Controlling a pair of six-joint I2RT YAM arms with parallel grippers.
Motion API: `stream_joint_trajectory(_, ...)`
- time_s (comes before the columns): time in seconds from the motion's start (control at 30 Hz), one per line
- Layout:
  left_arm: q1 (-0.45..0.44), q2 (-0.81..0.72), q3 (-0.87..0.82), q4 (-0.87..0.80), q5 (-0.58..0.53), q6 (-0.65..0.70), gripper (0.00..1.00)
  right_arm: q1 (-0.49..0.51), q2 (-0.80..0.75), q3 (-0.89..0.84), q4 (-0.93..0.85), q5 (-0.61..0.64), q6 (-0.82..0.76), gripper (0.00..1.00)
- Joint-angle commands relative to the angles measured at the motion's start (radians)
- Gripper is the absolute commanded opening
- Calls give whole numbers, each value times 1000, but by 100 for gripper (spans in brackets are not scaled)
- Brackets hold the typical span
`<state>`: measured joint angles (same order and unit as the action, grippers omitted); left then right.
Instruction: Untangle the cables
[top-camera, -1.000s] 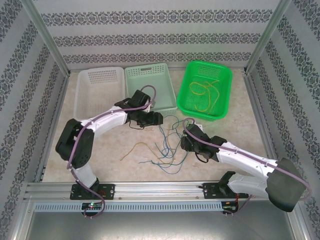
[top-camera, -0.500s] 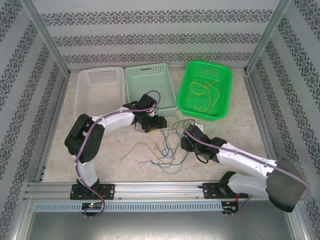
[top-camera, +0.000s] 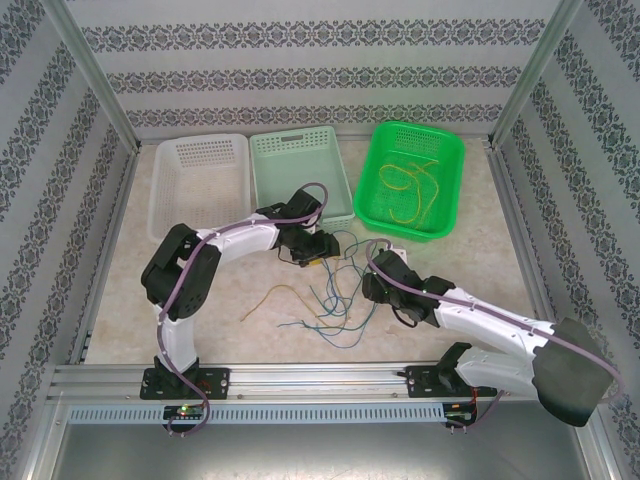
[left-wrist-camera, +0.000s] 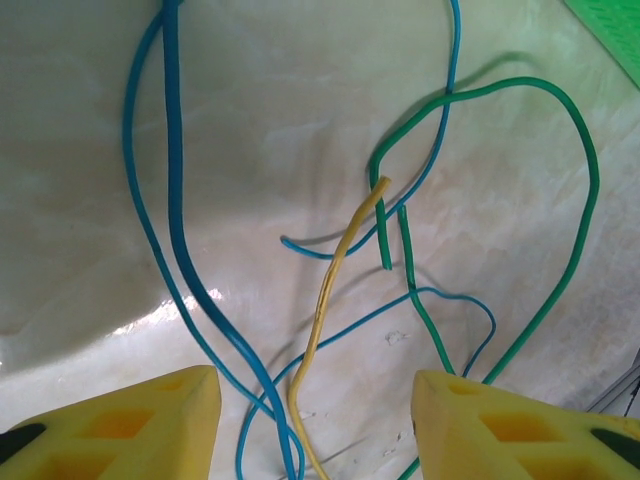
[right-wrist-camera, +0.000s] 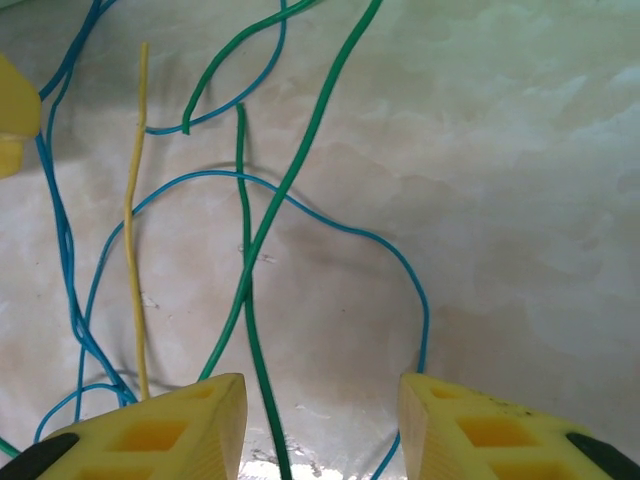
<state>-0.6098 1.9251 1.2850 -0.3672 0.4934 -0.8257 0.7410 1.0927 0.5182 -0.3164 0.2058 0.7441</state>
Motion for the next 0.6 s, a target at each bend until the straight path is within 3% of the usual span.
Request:
stream_joint_trajectory(0.0,-19,22,26,25,-18,-36,51,-17,-38,-25,4,24,-27,45)
stream_joint_trajectory(0.57,-27,76,39,9,-38,-46,46,-87,-152,-86,10,-7,-46,46)
